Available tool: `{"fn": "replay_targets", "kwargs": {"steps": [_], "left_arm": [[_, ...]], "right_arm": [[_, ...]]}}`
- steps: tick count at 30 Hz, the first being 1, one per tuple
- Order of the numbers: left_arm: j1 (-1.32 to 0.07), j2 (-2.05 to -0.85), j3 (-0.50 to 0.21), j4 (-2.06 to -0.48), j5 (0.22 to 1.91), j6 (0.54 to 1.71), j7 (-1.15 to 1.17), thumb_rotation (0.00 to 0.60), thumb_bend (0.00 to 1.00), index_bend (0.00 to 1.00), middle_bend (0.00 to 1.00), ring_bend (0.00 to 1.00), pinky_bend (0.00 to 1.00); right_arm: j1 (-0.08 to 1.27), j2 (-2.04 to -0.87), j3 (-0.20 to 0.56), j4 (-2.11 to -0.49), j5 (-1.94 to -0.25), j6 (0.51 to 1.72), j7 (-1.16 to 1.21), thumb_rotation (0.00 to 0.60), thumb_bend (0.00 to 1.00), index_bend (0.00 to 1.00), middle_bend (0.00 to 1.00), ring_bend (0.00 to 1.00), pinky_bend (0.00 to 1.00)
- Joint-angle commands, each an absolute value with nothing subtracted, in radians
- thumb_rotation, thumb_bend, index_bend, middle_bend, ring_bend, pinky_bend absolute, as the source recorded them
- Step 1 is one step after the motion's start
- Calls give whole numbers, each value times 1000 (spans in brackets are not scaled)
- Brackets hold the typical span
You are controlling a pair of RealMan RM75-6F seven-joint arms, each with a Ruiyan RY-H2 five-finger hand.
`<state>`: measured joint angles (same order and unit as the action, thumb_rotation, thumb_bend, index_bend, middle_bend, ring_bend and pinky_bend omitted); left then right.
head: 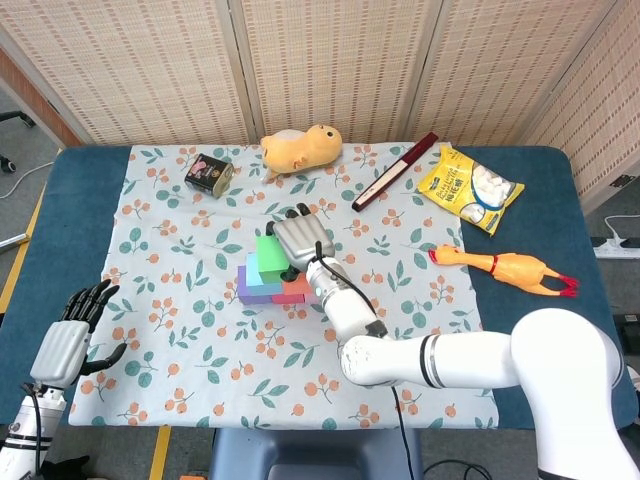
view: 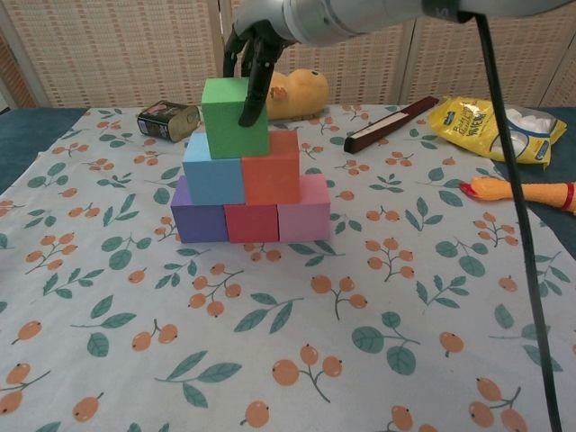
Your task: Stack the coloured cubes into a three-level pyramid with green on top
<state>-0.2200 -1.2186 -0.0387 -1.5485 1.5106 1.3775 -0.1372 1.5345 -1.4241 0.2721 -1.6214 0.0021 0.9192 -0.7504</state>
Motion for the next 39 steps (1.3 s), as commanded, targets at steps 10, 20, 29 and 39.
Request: {"fn": "replay_targets", "kwargs": {"steps": [10,20,29,39], "left_arm": [[-222,-1223,-38,-1541,1510,1374,-143,600,300,71,0,0,46],[-220,-1223,-36,-1543,1513,1377,-142,600,297,72,0,0,47],[-219,-1224,-35,-1541,1513,1378,-146,600,301,70,0,0,46],[-218,-1225,-33,-1538,1513,1377,-146,600,300,71,0,0,47]], "right_arm": [[1530,-1428,283,-1617,-1,915,-751,600,165,266,360,119,0],[1527,-1427,287,-1625,-2,926,-755,600,165,259,360,119,0],[1524,-1424,291,-1632,-3,926,-759,600,166,257,360,119,0],[1528,-1438,286,-1622,11,933,-775,600,165,247,359,119,0]]}}
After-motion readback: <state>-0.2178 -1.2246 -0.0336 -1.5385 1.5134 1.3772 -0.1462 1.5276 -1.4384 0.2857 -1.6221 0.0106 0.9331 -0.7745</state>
